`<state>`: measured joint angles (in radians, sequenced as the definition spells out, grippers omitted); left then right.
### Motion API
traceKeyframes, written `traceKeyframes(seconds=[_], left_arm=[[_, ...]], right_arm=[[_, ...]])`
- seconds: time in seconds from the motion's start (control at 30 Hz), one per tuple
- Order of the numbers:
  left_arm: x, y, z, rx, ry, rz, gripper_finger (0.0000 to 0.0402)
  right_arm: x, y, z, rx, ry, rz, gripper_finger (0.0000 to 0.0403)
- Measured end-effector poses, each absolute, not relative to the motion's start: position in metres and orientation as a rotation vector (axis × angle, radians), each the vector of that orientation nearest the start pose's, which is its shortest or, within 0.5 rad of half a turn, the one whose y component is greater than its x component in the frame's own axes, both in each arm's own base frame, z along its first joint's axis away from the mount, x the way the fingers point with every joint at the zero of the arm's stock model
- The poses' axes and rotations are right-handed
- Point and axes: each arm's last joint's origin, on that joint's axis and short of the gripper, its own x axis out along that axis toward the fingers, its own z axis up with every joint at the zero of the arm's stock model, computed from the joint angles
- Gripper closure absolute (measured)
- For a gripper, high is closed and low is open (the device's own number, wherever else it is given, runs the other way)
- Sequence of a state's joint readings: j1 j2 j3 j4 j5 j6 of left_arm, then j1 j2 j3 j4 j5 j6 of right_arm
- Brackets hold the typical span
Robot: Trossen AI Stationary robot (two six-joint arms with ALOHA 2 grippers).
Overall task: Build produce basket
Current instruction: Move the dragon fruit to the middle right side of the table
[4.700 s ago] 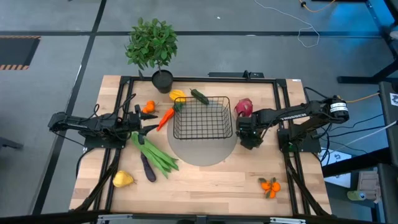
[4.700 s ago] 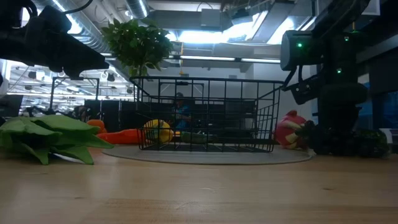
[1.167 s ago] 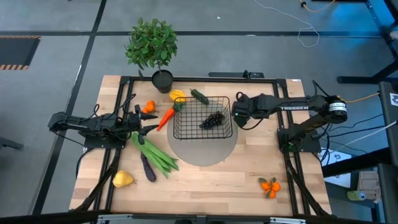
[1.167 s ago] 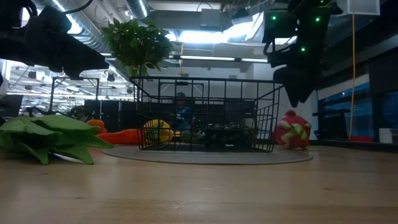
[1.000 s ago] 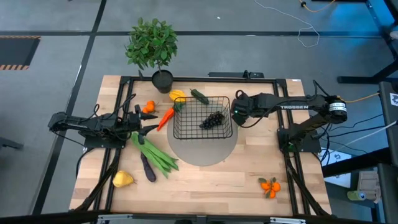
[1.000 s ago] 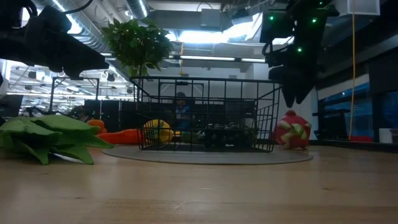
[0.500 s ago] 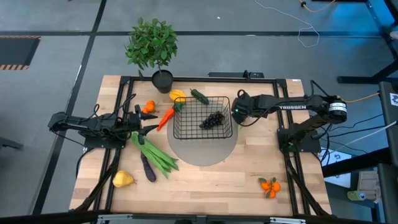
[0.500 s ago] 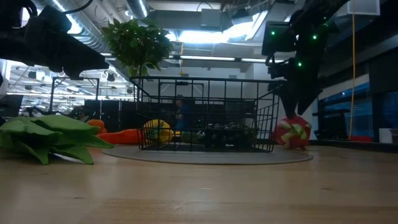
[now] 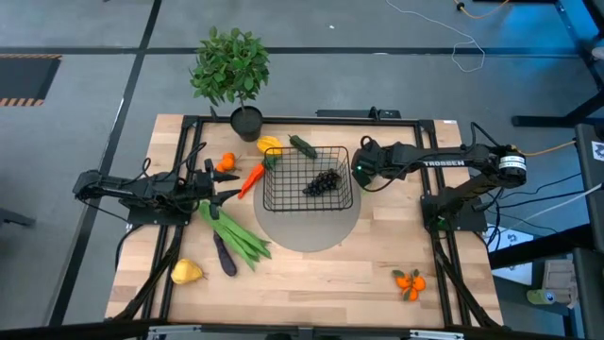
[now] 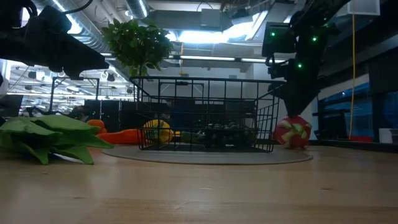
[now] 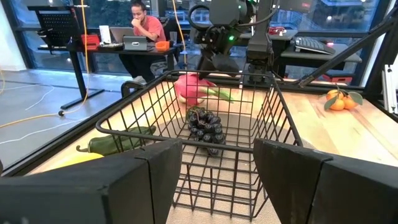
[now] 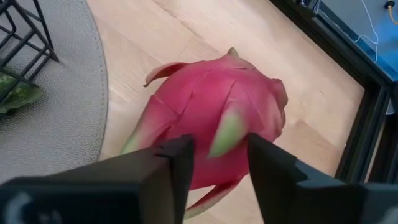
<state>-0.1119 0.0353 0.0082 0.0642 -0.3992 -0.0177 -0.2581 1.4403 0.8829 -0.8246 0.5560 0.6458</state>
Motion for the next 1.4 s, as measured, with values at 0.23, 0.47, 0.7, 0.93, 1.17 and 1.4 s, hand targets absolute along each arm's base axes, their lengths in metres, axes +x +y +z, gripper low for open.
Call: traceKeyframes(seconds=[0.23,0.47,0.7,0.93,1.17,1.4], left_arm=[[0.098,0.000,0.170,-0.027,-0.039,0.287,0.0211],[0.098,0.000,0.170,-0.027,-0.039,0.287,0.0211],[0.098,0.000,0.170,-0.026,-0.038,0.287,0.0211],[0.098,0.000,0.170,-0.025,-0.038,0.287,0.0211],[0.098,0.000,0.170,0.023,-0.031,0.288,0.0211],[0.098,0.000,0.170,0.003,-0.034,0.288,0.0211]], right_arm=[[0.230,-0.077,0.196,0.289,1.123,-1.088,0.0384],[0.232,-0.071,0.213,0.258,1.192,-1.066,0.0401],[0.212,-0.051,0.232,0.351,1.389,-1.181,0.0402],[0.211,-0.021,0.232,0.552,1.527,-1.037,0.0403],[0.213,-0.009,0.232,0.535,1.522,-1.007,0.0392],[0.208,-0.006,0.233,0.565,1.593,-0.990,0.0366]])
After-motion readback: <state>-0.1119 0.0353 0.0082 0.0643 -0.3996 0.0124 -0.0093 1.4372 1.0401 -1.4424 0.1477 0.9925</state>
